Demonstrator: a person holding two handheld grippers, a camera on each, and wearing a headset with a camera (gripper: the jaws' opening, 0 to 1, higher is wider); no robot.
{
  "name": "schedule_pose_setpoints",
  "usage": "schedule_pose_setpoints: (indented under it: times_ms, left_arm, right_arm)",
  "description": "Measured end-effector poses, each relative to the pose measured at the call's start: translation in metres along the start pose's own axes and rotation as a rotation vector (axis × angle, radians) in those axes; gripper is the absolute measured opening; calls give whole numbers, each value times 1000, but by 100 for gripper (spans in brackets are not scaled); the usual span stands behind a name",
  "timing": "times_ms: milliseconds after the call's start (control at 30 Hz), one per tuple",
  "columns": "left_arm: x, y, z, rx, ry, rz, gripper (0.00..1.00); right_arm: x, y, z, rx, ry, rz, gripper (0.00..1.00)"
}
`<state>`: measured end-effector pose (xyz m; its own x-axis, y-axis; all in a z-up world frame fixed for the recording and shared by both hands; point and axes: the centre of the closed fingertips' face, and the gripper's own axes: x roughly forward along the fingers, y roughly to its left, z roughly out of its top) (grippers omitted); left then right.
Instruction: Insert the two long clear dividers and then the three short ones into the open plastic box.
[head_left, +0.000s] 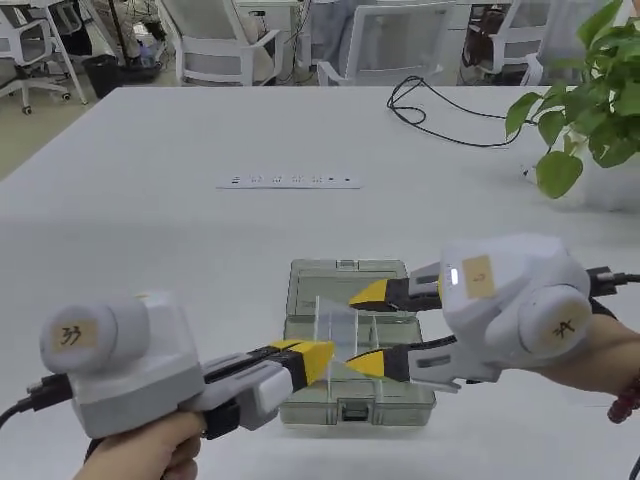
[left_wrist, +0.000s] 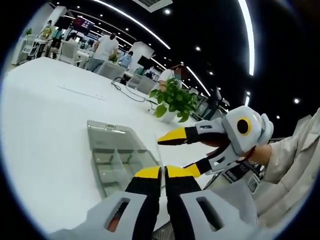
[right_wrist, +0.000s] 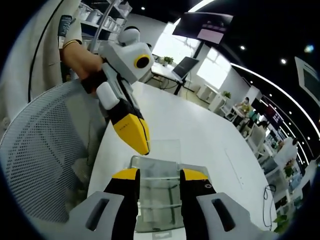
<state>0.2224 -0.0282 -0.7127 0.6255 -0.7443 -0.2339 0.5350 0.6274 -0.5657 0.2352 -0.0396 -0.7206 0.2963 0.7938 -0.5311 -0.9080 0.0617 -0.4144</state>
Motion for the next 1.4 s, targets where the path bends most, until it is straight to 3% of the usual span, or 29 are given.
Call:
schedule_pose_setpoints:
  times_ms: [200, 333, 500, 600, 700, 767, 933, 1033, 1167, 1400]
  left_arm:
    - [-1, 2, 2, -48, 0, 18, 0]
    - [0, 2, 2, -38, 8, 33, 0]
    - [1, 2, 3, -94, 20, 38, 0]
    - [2, 1, 2, -90, 28, 44, 0]
    - [0, 7, -2, -27, 63, 74, 0]
    - [-3, 12, -3, 52, 91, 100, 0]
    - [-6, 14, -5, 141, 121, 102, 0]
    - [-10, 18, -8, 224, 150, 103, 0]
    - [-12, 15, -14, 338, 188, 81, 0]
    - [-13, 4, -26, 433, 252, 10, 0]
  right_arm:
    - [1, -1, 2, 1, -1, -12, 33]
    - [1, -2, 2, 5, 3, -20, 33]
    - [-1, -3, 1, 18, 4, -32, 33]
    - [-1, -3, 1, 25, 4, -34, 33]
    - [-1, -1, 1, 49, 2, -25, 33]
    - [-1, 2, 3, 65, -7, -10, 33]
    - [-1, 4, 6, 117, -29, 4, 33]
    - [-3, 3, 10, 168, -54, 19, 33]
    - [-6, 4, 14, 214, -84, 55, 33]
    - [-8, 16, 13, 229, -84, 145, 29]
